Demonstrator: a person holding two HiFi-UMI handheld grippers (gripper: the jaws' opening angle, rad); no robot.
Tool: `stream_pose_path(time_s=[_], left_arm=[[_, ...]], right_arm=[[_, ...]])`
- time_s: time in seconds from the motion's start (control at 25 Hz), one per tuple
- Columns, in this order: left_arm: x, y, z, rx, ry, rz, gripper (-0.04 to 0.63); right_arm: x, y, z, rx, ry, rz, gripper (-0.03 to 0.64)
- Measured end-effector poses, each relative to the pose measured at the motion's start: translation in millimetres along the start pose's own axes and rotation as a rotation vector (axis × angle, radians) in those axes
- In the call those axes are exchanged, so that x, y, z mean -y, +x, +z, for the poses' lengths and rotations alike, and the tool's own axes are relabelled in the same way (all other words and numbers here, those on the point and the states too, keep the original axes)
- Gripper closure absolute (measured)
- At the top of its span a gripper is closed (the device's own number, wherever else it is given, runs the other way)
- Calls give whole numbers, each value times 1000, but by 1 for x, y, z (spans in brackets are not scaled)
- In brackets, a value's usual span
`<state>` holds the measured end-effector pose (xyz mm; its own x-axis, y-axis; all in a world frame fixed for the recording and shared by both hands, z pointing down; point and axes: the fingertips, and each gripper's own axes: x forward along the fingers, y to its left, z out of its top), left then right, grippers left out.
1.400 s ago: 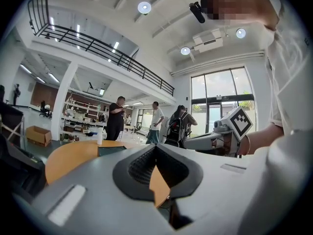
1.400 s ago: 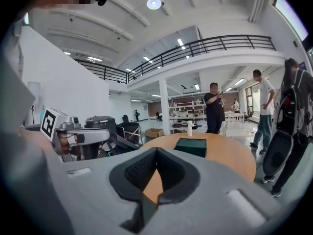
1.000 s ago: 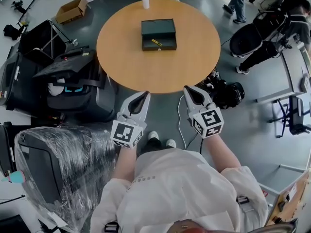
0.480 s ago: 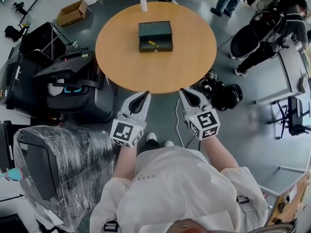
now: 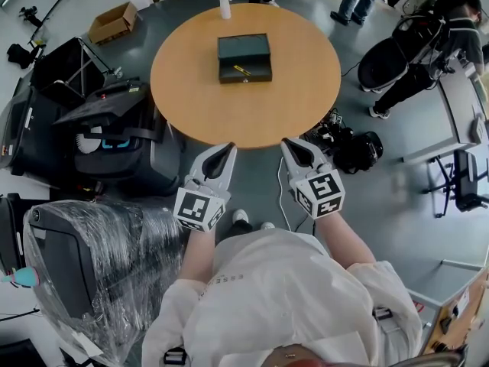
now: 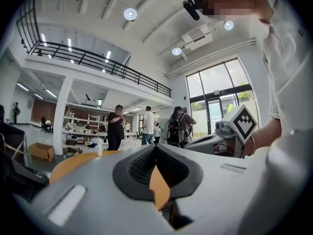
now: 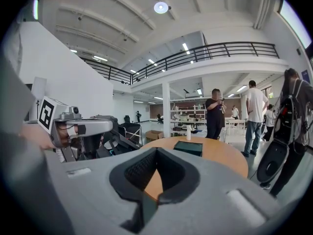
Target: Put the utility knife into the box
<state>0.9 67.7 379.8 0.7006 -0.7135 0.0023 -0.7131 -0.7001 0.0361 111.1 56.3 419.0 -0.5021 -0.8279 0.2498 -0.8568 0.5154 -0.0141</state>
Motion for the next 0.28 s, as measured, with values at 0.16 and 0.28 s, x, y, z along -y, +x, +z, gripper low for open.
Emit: stream_pose_path(time_s=[0.16,0.28], left_arm=[[-4,-1,0,6,-6,0,586],[-5,-2,0,9,-11,-4,586]], right_arm=[[-3,3,1,-1,-6,2,626],[-6,5,2,0,-9,5,626]])
